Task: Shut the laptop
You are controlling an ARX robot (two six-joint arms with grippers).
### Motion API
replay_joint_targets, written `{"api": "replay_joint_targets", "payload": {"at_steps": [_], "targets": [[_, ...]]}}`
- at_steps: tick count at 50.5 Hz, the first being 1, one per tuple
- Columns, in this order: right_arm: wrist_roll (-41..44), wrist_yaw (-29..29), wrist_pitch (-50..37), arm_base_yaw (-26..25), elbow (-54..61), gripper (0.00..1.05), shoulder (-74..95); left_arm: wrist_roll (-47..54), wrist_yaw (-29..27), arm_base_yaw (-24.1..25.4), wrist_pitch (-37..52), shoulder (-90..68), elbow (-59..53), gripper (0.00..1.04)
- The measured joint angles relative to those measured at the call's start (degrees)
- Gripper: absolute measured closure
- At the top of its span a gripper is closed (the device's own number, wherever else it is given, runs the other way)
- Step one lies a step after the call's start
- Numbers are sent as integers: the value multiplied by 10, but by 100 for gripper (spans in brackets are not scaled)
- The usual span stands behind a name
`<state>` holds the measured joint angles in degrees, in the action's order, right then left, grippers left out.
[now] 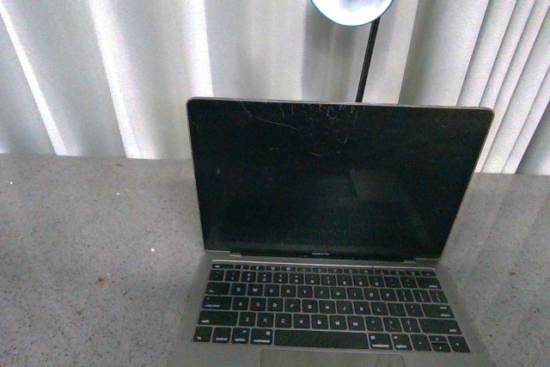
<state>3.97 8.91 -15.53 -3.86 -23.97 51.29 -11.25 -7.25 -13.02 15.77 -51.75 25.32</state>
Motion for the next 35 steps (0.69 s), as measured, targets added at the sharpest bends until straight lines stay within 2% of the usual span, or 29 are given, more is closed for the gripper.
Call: {"api": "replay_joint_targets", "payload": {"at_steps": [7,14,25,30,35], "targets": [[78,35,-35,-4,-67,7,98,42,6,-35,25,-116,95,7],[99,41,-37,0,-142,7,176,77,0,-70,26,-228,202,7],[113,50,-6,35,-221,8,257,106,-19,-100,-7,-363,345,7],[138,72,26,61,-254,30,279,147,-30,-111,-21,-414,405,8],[183,102,55,76,-278,52,292,185,-36,-118,-51,-453,459,30]]}}
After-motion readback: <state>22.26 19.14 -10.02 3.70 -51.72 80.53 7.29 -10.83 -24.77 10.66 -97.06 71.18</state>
